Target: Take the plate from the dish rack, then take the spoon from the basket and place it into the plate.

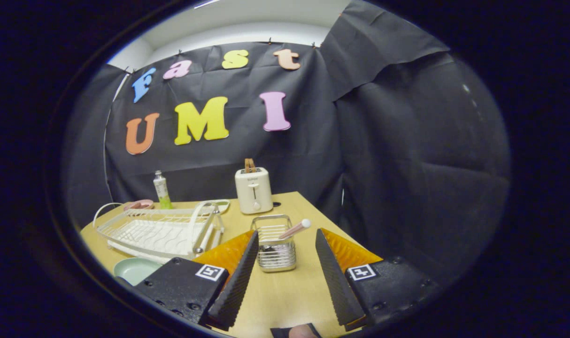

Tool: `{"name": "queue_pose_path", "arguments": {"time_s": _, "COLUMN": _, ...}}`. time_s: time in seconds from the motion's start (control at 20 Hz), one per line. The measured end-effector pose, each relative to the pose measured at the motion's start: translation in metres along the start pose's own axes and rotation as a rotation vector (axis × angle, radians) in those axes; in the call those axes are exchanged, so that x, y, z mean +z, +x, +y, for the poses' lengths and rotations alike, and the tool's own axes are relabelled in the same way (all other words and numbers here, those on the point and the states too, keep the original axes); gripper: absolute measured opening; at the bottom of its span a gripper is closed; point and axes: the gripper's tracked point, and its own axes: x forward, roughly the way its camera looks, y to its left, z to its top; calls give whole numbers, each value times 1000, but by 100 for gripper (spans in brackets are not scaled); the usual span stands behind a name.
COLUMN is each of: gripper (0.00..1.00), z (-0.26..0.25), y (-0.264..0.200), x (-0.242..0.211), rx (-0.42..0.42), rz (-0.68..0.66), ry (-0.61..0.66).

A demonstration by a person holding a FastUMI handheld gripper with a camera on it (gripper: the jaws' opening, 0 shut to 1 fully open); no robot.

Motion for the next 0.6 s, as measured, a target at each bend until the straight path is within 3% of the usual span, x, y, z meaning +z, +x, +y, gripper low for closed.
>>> {"name": "queue_pose_path", "arguments": {"time_s": 0.25, "gripper": 85, "z": 0, "y": 41, "x": -16, "rx": 81, "rz": 42, "ry": 105}}
{"name": "queue_pose_path", "arguments": {"time_s": 0.6, "gripper": 73, "z": 14, "y": 69, "x": -10, "rx": 139, "rz": 38, "ry": 136}}
